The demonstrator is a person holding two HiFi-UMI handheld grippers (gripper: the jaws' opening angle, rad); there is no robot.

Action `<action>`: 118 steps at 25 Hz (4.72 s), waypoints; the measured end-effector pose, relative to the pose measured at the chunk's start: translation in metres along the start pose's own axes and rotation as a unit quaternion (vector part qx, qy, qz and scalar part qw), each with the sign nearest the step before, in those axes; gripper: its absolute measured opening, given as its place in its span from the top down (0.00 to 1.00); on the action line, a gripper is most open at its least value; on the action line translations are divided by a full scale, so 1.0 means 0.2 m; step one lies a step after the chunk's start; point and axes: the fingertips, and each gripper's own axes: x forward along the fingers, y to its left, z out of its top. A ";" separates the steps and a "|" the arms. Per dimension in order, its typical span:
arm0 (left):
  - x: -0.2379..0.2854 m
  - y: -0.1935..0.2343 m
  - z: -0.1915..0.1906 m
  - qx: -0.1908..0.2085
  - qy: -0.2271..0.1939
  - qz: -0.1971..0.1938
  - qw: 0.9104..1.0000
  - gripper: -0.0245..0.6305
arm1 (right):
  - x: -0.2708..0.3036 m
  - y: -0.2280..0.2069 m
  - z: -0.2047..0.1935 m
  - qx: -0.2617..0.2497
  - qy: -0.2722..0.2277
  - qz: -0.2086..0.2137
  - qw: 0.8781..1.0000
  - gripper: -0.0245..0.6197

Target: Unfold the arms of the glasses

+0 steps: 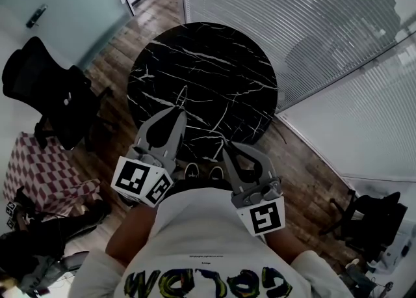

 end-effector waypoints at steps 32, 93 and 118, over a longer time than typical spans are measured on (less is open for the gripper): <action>0.03 -0.01 -0.07 0.007 0.014 -0.007 1.000 0.93 | 0.00 -0.02 0.08 0.038 -0.020 0.027 0.999 0.80; -0.04 -0.39 -0.16 0.199 0.038 -0.142 0.969 0.94 | 0.23 -0.04 0.04 0.254 0.019 0.238 0.937 0.94; -0.02 -0.29 -0.16 0.210 0.043 -0.115 0.970 0.94 | 0.20 -0.05 0.01 0.241 0.036 0.252 0.937 0.95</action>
